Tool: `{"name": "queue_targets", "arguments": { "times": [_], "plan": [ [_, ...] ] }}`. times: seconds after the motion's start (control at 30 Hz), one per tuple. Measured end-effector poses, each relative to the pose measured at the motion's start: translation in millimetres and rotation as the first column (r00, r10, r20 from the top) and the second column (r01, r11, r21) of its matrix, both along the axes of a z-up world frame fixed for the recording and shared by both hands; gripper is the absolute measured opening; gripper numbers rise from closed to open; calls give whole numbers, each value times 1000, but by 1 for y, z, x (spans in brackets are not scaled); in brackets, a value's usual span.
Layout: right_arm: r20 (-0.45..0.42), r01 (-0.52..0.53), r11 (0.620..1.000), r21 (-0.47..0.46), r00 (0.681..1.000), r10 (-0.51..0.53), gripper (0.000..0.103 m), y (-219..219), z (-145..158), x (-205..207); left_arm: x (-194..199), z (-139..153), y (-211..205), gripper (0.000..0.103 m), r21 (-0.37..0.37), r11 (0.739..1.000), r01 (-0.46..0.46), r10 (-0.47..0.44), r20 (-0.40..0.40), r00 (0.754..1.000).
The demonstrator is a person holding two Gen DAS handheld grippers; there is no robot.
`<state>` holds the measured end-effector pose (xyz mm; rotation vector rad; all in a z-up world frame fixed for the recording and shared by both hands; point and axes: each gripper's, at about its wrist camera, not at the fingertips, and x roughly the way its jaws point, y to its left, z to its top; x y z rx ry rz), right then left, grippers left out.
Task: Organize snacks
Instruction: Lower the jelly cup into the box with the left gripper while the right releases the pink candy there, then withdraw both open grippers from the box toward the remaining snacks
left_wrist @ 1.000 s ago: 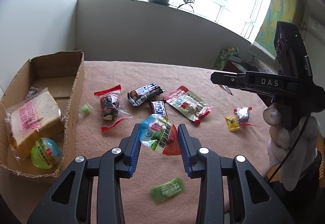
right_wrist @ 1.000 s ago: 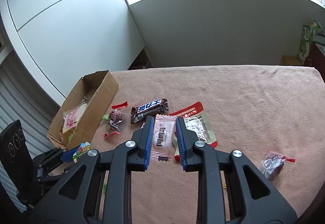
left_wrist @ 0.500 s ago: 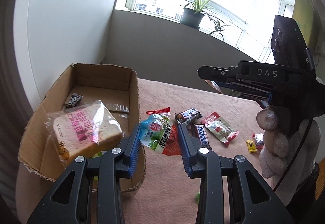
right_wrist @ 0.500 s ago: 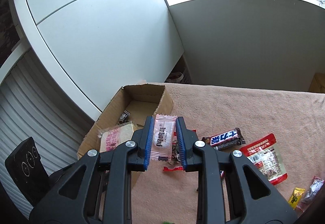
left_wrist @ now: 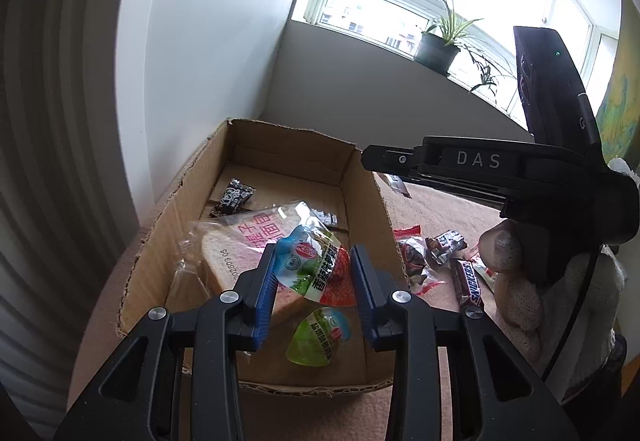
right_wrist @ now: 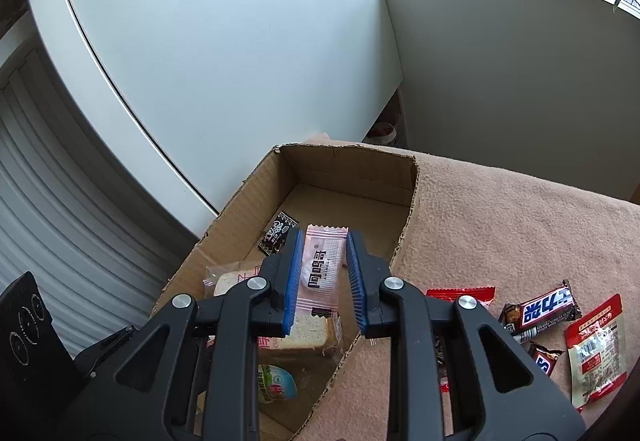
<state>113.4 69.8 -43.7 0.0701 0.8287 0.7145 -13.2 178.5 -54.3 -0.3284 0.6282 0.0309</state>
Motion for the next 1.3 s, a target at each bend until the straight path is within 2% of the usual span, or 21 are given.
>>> {"name": "queue_targets", "arguments": {
  "times": [0.17, 0.27, 0.3, 0.33, 0.37, 0.4, 0.53, 0.67, 0.93, 1.17, 1.3],
  "plan": [
    [-19, -14, 1000, -8, 1000, 14, 24, 14, -8, 7, 1, -6, 10, 35, -7, 1000, -19, 19, -17, 1000],
    [-16, -14, 1000, -25, 1000, 13, 26, 18, -11, 11, 1, -8, 13, 44, -3, 999, -36, 36, -21, 999],
    [-18, -10, 1000, -26, 1000, 10, 38, 17, -12, 11, 1, -8, 13, 48, -5, 999, -37, 37, -23, 999],
    [-16, -2, 1000, -21, 1000, 2, 47, 16, -12, 12, 1, -8, 14, 59, -9, 999, -42, 42, -20, 999],
    [-8, 4, 1000, -13, 1000, -4, 60, 14, -11, 11, -1, -7, 15, 63, -11, 999, -48, 48, -14, 999],
    [-1, 11, 1000, -12, 1000, -11, 61, 11, -10, 10, -2, -5, 15, 63, -10, 999, -47, 47, -9, 999],
    [22, 19, 1000, -19, 1000, -19, 62, -1, -2, 3, -4, -2, 10, 63, -1, 999, -41, 41, 4, 999],
    [51, 29, 999, -35, 998, -27, 68, -21, 5, -5, -6, 1, 1, 63, 11, 1000, -22, 21, 14, 1000],
    [73, 97, 994, -41, 993, -93, 68, -88, 13, -17, -5, 10, -28, 63, 22, 999, 41, -42, 37, 998],
    [62, 149, 988, -32, 987, -147, 68, -160, 15, -32, -1, 9, -71, 63, 66, 987, 143, -145, 27, 989],
    [75, 194, 979, -55, 979, -190, 68, -200, 11, -42, -1, 1, -94, 63, 76, 970, 232, -233, 9, 972]
  ]
}}
